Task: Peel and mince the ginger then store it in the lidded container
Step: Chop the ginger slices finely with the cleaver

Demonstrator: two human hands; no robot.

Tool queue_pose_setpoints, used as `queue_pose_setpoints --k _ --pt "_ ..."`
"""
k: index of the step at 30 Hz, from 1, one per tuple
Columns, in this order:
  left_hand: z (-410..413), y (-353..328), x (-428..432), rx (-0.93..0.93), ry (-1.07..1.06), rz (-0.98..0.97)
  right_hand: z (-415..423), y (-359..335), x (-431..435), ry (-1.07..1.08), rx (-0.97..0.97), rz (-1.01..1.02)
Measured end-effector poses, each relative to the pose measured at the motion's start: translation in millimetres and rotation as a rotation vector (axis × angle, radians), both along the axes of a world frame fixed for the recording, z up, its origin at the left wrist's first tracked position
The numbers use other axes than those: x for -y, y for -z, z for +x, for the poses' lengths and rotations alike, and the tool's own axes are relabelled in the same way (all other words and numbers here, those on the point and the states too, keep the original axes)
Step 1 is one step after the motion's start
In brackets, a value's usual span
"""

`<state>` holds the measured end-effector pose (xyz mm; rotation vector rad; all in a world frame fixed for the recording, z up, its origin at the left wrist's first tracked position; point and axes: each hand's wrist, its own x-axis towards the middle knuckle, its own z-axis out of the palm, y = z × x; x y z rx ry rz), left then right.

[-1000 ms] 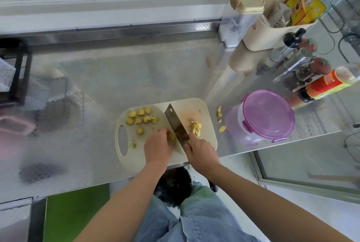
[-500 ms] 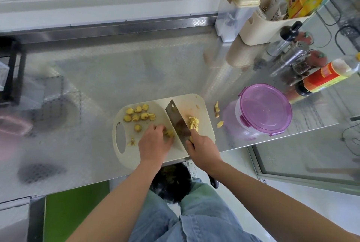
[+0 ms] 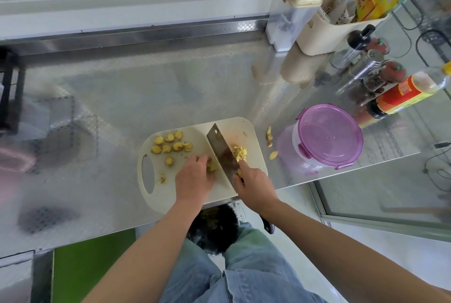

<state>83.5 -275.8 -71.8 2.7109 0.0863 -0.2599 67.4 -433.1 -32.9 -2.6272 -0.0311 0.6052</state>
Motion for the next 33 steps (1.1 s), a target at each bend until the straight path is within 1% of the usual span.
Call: queue_pose_setpoints --k 5,12,17,20,21,24,26,33 --pt "-3.4 -0.2 -4.3 0.013 -0.01 -0.062 1.7 -0.8 -0.8 -0.007 0.002 0.011" --pt "-2.8 3.8 -2.4 -0.015 -0.109 -0.182 0.6 -3.1 -3.2 -0.083 0.016 -0.02" --pt "-3.4 -1.5 -3.1 -0.049 -0.33 -0.264 4.8 -3.7 -2.2 -0.073 0.022 -0.068" --pt "-1.9 -5.4 -1.6 -0.133 -0.547 -0.35 3.9 -5.9 -5.4 -0.118 0.025 -0.104" --pt "-0.8 -6.4 -0.3 -0.168 -0.585 -0.372 2.6 -6.8 -7.2 -0.134 0.024 -0.105" --pt "2.5 -7.3 3.2 -0.264 -0.627 -0.419 -0.8 -7.6 -11.4 -0.171 0.012 -0.117" --pt "3.6 -7.3 5.0 -0.297 -0.652 -0.435 -0.4 -7.2 -12.3 -0.151 0.004 -0.128" --pt "3.4 -12.5 11.1 -0.296 -0.691 -0.419 1.0 -11.2 -13.7 -0.158 0.0 -0.153"
